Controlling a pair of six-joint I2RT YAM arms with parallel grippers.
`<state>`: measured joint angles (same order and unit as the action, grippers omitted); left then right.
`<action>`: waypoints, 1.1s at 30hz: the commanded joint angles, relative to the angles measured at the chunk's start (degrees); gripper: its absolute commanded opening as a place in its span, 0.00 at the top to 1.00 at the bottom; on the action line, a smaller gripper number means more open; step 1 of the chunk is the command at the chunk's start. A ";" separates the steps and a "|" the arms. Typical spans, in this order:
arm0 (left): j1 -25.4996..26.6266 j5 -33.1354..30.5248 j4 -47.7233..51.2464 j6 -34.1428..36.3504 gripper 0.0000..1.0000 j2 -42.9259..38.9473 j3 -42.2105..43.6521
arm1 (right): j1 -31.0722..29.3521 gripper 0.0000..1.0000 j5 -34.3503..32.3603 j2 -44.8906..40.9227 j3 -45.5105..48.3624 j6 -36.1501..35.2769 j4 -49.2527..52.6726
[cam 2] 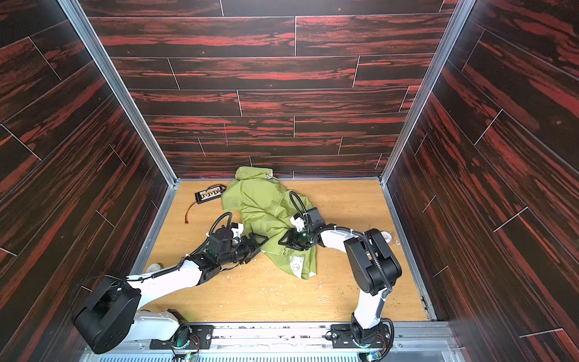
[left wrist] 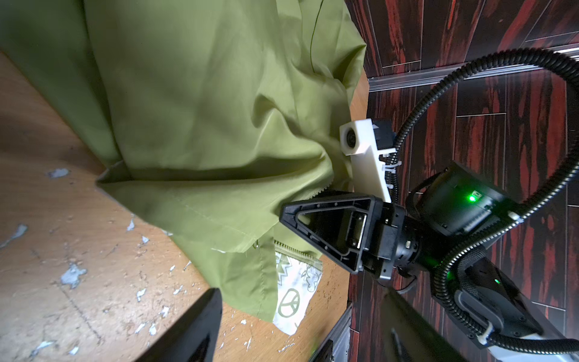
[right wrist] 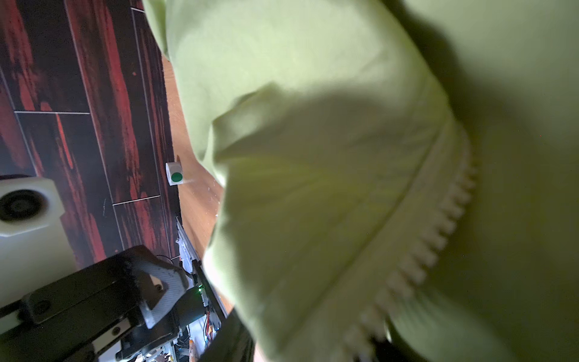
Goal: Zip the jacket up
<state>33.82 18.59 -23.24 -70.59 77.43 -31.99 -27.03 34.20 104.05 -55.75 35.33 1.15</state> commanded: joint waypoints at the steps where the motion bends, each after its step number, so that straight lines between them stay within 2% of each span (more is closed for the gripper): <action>1: 0.28 -0.05 -0.79 -0.35 0.19 -2.17 0.36 | -0.31 0.56 2.25 2.47 0.86 -0.58 -3.59; 8: 0.27 0.35 1.21 0.36 0.19 -3.34 0.18 | -0.47 0.56 5.41 2.74 1.82 -1.09 -6.46; 14: 0.28 1.39 0.50 0.11 0.19 -3.41 0.08 | -1.59 0.68 6.40 1.01 3.05 -1.09 -6.67; 21: 0.34 1.00 -0.97 -0.51 0.19 -5.11 1.69 | -2.85 0.75 5.44 -3.63 2.56 -0.63 -4.53; 25: 0.45 1.80 -2.04 -1.11 0.18 -6.59 3.20 | -3.28 0.86 5.16 -5.41 -0.35 0.13 -1.04; 29: 1.11 1.04 -2.69 -2.26 0.12 -9.32 5.79 | -4.57 0.97 4.77 -5.49 -5.98 1.43 6.58; 33: 2.27 -0.39 -5.42 -4.71 0.08 -10.76 8.02 | -6.52 1.00 3.01 -4.15 -12.35 2.30 16.13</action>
<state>35.31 19.44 -25.32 -73.01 68.51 -25.34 -32.03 38.15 101.12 -64.58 36.95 8.25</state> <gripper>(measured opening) 0.912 0.063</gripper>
